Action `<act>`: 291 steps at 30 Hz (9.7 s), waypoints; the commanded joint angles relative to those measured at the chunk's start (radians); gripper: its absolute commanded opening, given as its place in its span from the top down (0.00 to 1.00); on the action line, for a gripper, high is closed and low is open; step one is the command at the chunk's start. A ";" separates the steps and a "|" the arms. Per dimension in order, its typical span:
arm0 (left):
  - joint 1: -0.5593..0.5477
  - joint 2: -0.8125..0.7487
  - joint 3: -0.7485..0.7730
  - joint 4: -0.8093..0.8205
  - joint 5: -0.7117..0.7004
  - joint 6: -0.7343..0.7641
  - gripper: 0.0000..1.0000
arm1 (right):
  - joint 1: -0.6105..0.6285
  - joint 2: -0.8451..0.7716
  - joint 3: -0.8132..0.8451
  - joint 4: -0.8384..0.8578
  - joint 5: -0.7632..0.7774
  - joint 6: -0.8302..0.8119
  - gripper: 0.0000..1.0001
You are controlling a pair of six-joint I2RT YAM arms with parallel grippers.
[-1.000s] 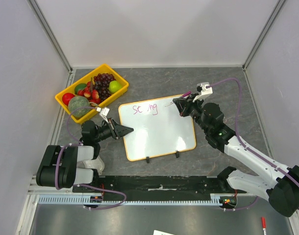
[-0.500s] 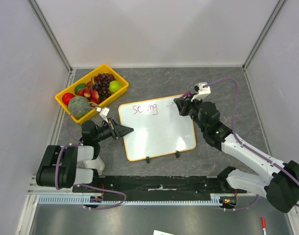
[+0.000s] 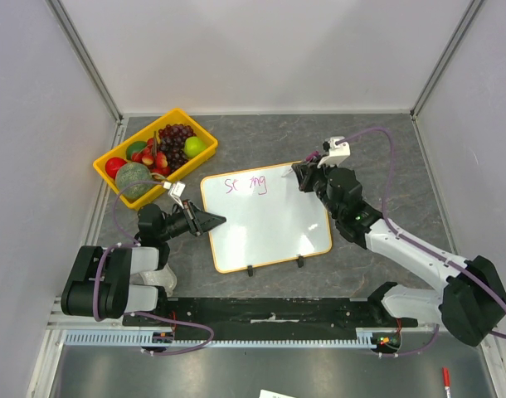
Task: Write a sentence on the whiteboard
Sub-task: Pick up the sentence from the whiteboard.
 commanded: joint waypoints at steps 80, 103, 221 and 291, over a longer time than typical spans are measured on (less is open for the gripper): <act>-0.007 0.002 0.017 -0.021 -0.024 0.084 0.98 | -0.004 -0.012 0.001 -0.023 0.001 -0.003 1.00; -0.005 0.000 0.017 -0.023 -0.024 0.085 0.98 | -0.006 -0.041 0.030 -0.036 0.030 -0.010 1.00; -0.005 0.003 0.021 -0.028 -0.021 0.087 0.98 | -0.047 -0.045 -0.032 -0.052 -0.031 0.033 1.00; -0.007 0.007 0.023 -0.031 -0.023 0.085 0.98 | -0.050 -0.277 -0.071 -0.156 -0.025 -0.039 1.00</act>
